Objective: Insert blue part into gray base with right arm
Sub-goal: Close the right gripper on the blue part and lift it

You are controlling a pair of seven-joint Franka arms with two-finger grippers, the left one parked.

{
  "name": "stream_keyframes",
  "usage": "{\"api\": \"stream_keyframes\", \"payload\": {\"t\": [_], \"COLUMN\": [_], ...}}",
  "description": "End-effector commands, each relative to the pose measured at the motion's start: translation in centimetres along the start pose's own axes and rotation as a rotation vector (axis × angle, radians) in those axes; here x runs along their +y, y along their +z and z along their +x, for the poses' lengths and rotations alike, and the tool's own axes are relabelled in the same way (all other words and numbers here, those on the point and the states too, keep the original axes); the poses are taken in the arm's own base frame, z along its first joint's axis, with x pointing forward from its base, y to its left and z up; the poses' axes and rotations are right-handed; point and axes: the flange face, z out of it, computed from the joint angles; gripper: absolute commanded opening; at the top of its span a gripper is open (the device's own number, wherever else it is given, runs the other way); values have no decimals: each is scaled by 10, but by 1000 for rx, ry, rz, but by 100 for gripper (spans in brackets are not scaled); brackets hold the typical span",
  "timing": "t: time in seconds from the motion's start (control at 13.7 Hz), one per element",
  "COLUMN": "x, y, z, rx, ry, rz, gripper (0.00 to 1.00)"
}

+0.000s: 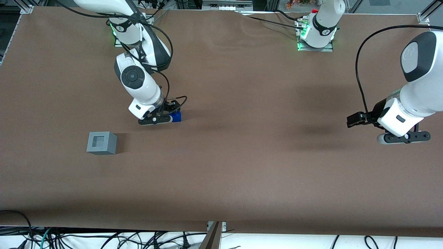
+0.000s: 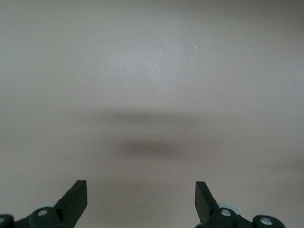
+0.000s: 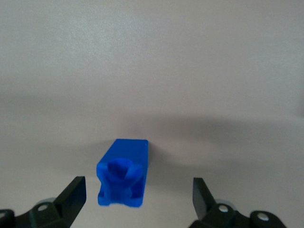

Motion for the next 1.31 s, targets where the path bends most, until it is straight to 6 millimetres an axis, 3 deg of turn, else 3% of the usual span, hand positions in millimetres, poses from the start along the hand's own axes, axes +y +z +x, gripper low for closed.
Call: {"api": "stream_keyframes", "payload": {"t": [0.0,0.36,0.44,0.66,0.73,0.8,0.95,1.24], "x": [-15,-22,-23,-22,-22,-23,-24,6], "y": [10,34,37,49,47,44,32,-37], "z": [-6,-12,-11,-12,-11,-11,-6,20], "rx": [-1,-36,-31,-40,-40,-38,-17,-5], "ry": [6,-11,-10,7,18,33,36,69], "rz": [14,4,8,6,5,5,13,-13], "gripper": [99,98,90,28,16,9,9,9]}}
